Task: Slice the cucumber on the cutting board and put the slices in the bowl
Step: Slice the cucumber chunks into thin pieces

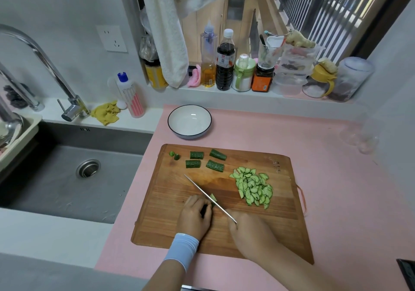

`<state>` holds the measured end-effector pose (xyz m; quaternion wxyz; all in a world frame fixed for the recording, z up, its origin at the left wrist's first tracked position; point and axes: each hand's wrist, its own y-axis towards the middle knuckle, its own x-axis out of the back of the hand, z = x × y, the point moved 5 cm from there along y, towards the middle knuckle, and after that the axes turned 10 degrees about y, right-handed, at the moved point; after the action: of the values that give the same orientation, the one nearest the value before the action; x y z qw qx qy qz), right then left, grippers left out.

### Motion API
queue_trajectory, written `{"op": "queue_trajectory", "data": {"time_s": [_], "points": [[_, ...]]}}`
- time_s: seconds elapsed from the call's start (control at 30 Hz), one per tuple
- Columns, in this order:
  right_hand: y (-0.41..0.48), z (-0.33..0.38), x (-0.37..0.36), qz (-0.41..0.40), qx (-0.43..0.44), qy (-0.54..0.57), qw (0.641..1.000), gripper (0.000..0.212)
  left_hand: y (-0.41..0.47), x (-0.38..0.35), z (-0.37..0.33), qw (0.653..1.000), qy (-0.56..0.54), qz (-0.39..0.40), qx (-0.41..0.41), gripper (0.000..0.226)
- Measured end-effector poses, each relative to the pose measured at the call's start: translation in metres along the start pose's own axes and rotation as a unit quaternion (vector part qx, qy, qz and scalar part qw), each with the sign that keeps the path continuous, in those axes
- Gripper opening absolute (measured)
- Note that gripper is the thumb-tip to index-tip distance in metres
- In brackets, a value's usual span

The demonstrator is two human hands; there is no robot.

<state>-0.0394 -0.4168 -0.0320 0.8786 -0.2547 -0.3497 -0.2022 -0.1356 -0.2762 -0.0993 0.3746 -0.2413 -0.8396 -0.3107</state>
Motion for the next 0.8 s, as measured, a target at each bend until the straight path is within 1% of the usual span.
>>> {"op": "queue_trajectory", "data": {"time_s": [0.03, 0.17, 0.27, 0.5, 0.67, 0.8], "points": [[0.004, 0.001, -0.001, 0.004, -0.003, -0.001, 1.000, 0.027, 0.000, -0.001, 0.001, 1.000, -0.002, -0.002, 0.000, 0.004], [0.019, 0.009, -0.004, 0.024, -0.003, 0.010, 1.000, 0.026, -0.001, -0.001, 0.000, 1.000, 0.000, -0.005, 0.005, 0.014], [0.025, 0.015, -0.004, 0.027, 0.005, 0.015, 1.000, 0.025, -0.003, 0.001, -0.001, 1.000, 0.008, -0.011, 0.003, 0.016], [0.018, 0.015, -0.008, 0.004, 0.016, -0.002, 1.000, 0.030, -0.003, -0.001, 0.001, 1.000, 0.018, -0.009, 0.009, 0.016], [0.000, 0.009, -0.005, -0.012, 0.012, -0.026, 1.000, 0.040, -0.004, -0.002, 0.002, 1.000, 0.022, -0.003, 0.015, 0.018], [-0.011, 0.001, 0.000, -0.019, 0.027, -0.010, 0.999, 0.034, -0.004, -0.002, 0.003, 1.000, 0.022, -0.005, 0.014, 0.016]]}}
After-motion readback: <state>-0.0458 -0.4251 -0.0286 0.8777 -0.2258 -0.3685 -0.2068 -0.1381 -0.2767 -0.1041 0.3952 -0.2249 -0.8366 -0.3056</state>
